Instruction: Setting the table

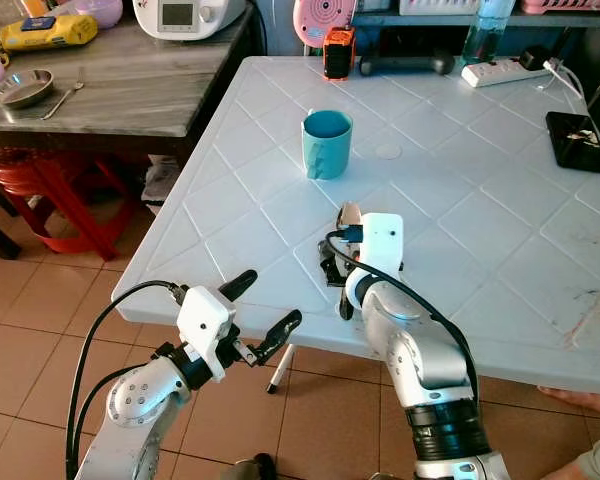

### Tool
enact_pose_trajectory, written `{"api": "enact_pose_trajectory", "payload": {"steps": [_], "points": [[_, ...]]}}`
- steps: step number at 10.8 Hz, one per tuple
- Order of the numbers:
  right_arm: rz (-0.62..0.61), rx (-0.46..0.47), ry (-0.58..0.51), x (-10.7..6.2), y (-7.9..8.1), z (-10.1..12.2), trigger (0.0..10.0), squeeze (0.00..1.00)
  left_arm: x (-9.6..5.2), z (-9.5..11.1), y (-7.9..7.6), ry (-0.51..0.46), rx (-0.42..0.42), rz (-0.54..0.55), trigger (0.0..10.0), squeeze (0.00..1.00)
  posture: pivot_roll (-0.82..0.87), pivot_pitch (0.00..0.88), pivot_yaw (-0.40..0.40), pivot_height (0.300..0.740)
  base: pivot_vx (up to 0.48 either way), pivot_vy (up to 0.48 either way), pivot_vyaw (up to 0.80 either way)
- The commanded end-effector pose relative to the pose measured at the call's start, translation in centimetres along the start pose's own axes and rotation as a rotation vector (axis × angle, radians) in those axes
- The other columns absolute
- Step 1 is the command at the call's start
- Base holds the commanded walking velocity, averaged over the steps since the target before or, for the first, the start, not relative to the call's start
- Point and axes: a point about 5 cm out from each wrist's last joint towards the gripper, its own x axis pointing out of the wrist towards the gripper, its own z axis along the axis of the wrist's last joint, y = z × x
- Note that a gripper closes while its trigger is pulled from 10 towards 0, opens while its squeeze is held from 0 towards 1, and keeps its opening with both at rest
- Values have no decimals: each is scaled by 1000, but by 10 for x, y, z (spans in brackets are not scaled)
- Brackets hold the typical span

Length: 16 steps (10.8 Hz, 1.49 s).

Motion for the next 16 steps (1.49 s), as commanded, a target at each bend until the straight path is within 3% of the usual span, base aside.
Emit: {"api": "enact_pose_trajectory", "payload": {"steps": [1,3,5,9,16], "points": [[-3,-16,91,2,3,-15,0,0,-1,0,-1,6,8,1,10000,0,-11,152,62,740,0,0,0],[-24,-70,106,4,-1,-17,0,0,-1,1,-2,-1,7,-1,10000,0,-13,150,62,740,0,0,0],[-18,-49,143,5,-6,-22,0,0,0,2,-2,-6,7,-5,10000,0,-14,152,65,740,0,0,0],[-11,-115,186,3,-23,-37,0,0,1,3,-3,-4,4,-12,10000,0,-14,157,70,740,0,0,0],[-42,-164,180,0,-41,-43,0,0,1,2,-3,5,4,-17,10000,0,-18,161,84,740,0,0,0]]}}
